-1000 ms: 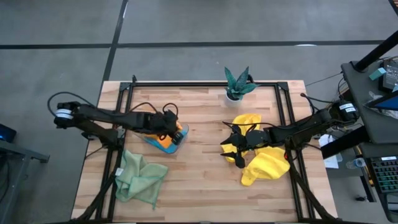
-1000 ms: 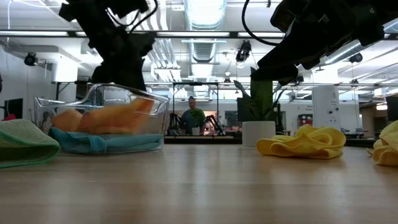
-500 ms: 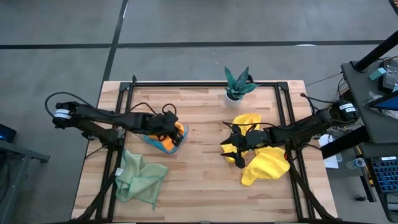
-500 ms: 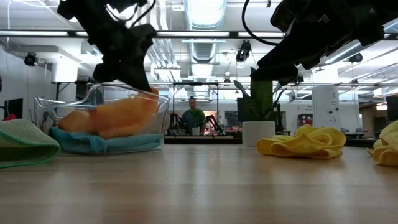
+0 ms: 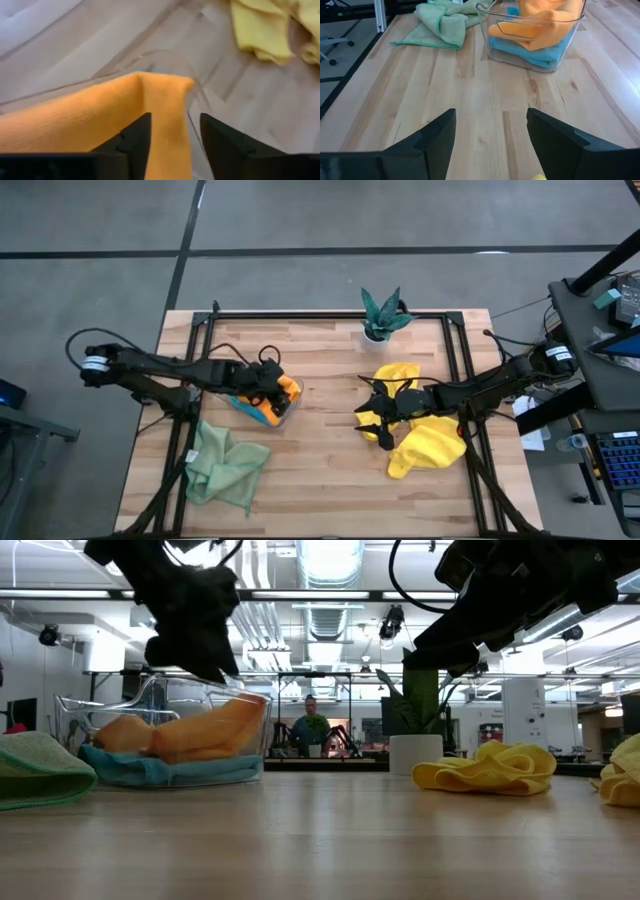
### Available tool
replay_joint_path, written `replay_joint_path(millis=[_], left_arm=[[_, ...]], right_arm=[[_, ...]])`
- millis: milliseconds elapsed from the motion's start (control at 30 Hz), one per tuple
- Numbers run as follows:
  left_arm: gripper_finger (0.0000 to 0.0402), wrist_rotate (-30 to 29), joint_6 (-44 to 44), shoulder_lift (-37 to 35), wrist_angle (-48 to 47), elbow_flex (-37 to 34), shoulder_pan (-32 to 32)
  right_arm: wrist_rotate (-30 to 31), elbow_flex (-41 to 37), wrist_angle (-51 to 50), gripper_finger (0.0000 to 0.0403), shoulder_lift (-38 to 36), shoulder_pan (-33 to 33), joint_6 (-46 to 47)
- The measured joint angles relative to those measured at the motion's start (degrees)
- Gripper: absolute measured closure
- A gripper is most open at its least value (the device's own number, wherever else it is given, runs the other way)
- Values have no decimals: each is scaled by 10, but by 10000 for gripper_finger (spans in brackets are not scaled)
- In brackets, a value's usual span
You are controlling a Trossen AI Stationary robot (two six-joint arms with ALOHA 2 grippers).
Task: Fold microfiber towels
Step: Put the orange microfiber cloth into the transparent bin
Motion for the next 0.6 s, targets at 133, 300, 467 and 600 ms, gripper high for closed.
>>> replay_joint_path(millis=[133,300,467,600], left_arm=[[217,11,62,-44,-63,7,3],[234,7,117,-77,-161,-5,19],[283,7,118,-68,-169,-47,31],[323,-19,103,-45,-195,-70,40]], right_arm=[[0,0,0,170,0,0,0],[0,0,0,170,0,0,0],[0,0,0,170,0,0,-1],[0,0,0,170,0,0,-6]])
